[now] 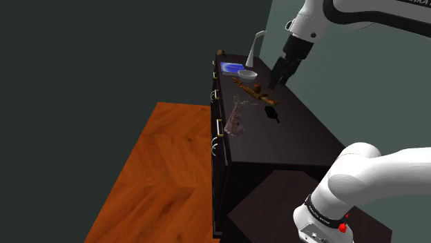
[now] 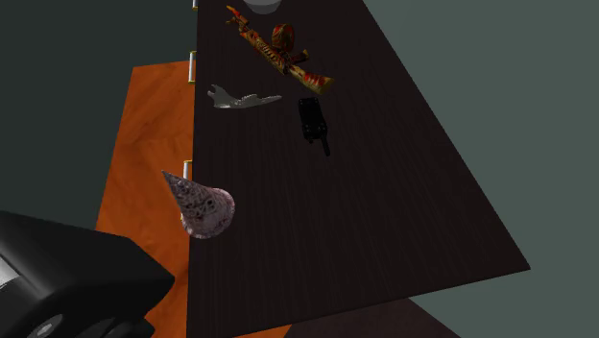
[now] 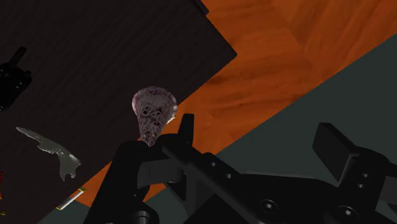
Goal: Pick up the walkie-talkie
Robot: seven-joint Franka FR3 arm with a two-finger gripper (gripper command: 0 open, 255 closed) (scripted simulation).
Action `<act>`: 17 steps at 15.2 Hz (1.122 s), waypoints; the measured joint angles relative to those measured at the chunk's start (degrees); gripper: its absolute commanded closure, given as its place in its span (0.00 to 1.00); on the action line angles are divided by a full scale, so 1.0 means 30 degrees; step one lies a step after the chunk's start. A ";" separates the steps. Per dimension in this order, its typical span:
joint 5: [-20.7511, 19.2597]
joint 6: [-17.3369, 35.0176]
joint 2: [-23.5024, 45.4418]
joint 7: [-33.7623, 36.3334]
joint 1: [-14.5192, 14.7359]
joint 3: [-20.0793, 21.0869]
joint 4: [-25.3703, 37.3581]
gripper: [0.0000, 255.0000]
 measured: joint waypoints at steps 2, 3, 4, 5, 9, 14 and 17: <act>-0.0055 0.0177 0.0257 0.0023 -0.0077 -0.0046 0.0037 0.00; -0.0196 0.0440 0.0537 -0.0051 -0.0226 -0.0223 -0.0033 0.00; -0.0278 0.0796 0.0955 0.0024 -0.0357 -0.0281 -0.0050 0.00; -0.0423 0.1120 0.1352 -0.0015 -0.0531 -0.0460 -0.0072 0.00; -0.0916 0.2737 0.3107 0.0022 -0.1193 -0.1049 -0.0311 0.00; -0.1466 0.4537 0.5446 0.0040 -0.2021 -0.1890 -0.0196 0.00; -0.1709 0.5466 0.7072 0.0108 -0.2463 -0.2381 0.0243 0.00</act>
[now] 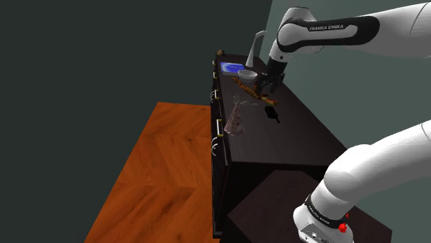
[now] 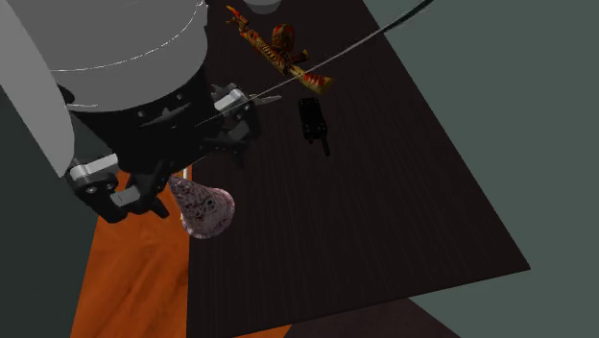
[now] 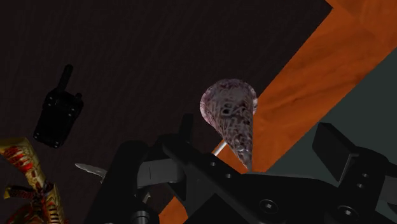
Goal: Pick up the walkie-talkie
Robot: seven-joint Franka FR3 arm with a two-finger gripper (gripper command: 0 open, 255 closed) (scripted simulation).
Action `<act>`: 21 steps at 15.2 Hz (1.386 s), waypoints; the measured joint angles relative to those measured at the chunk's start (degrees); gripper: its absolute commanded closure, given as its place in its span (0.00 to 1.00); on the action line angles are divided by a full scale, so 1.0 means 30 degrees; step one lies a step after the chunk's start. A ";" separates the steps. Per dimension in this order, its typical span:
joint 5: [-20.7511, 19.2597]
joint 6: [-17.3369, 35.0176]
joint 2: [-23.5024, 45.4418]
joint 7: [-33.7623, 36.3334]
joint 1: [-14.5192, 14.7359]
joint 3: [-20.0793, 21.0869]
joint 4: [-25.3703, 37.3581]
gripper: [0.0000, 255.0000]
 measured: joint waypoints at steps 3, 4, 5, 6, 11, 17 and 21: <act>-0.0164 0.1001 0.1676 0.0047 -0.0422 -0.0509 0.0419 0.00; -0.0207 0.1162 0.2299 0.0000 -0.0579 -0.0727 0.0804 0.00; -0.0227 0.1376 0.2833 0.0086 -0.0689 -0.0852 0.1041 0.00; -0.0267 0.1660 0.3243 0.0151 -0.0815 -0.0985 0.1083 0.00; -0.0215 0.2856 0.6190 0.0062 -0.1518 -0.1903 0.2409 0.00; 0.0204 0.4009 0.9644 0.0010 -0.2368 -0.2842 0.4165 0.00; 0.0713 0.4354 1.2103 -0.0106 -0.3065 -0.3373 0.5885 0.00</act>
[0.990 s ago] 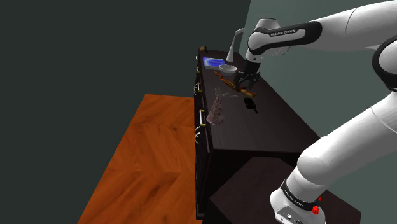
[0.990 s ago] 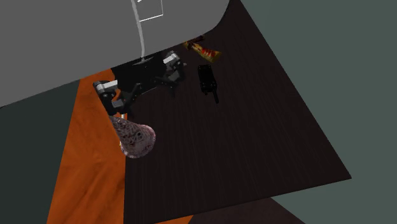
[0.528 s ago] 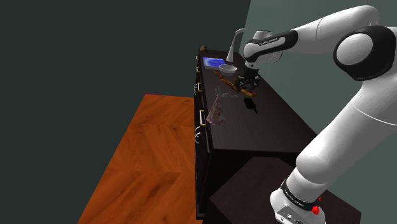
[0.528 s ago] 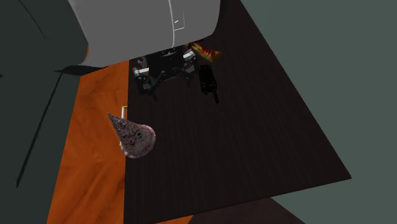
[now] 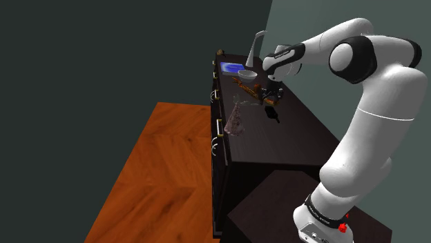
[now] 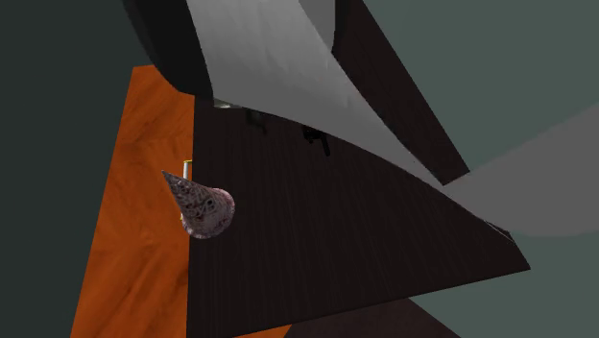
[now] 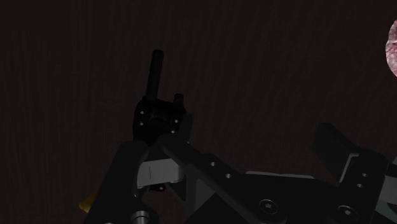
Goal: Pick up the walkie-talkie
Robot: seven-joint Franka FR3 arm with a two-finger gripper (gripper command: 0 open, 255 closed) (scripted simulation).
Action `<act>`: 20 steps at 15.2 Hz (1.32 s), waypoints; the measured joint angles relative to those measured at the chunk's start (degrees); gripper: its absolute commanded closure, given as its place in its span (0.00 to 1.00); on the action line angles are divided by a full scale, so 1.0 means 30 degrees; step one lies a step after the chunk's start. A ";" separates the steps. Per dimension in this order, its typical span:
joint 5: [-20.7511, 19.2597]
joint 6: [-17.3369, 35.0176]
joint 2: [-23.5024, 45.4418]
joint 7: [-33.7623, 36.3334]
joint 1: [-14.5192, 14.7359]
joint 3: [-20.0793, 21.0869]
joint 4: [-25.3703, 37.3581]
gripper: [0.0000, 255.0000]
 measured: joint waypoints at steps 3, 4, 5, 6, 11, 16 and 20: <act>0.0445 0.0052 0.1888 -0.0047 -0.0598 -0.0313 0.1533 0.00; 0.0570 0.0110 0.2433 -0.0040 -0.0796 -0.0408 0.1916 0.00; 0.0673 0.0209 0.2905 0.0024 -0.0961 -0.0492 0.2191 0.00; 0.0833 0.0265 0.3540 -0.0004 -0.1205 -0.0573 0.2680 0.00; 0.1443 0.0115 0.6044 -0.0088 -0.2302 -0.0866 0.4915 0.00; 0.1710 0.1028 0.6860 -0.0136 -0.2443 -0.0731 0.4761 0.00; 0.1823 0.1456 0.7180 -0.0173 -0.2491 -0.0659 0.4647 1.00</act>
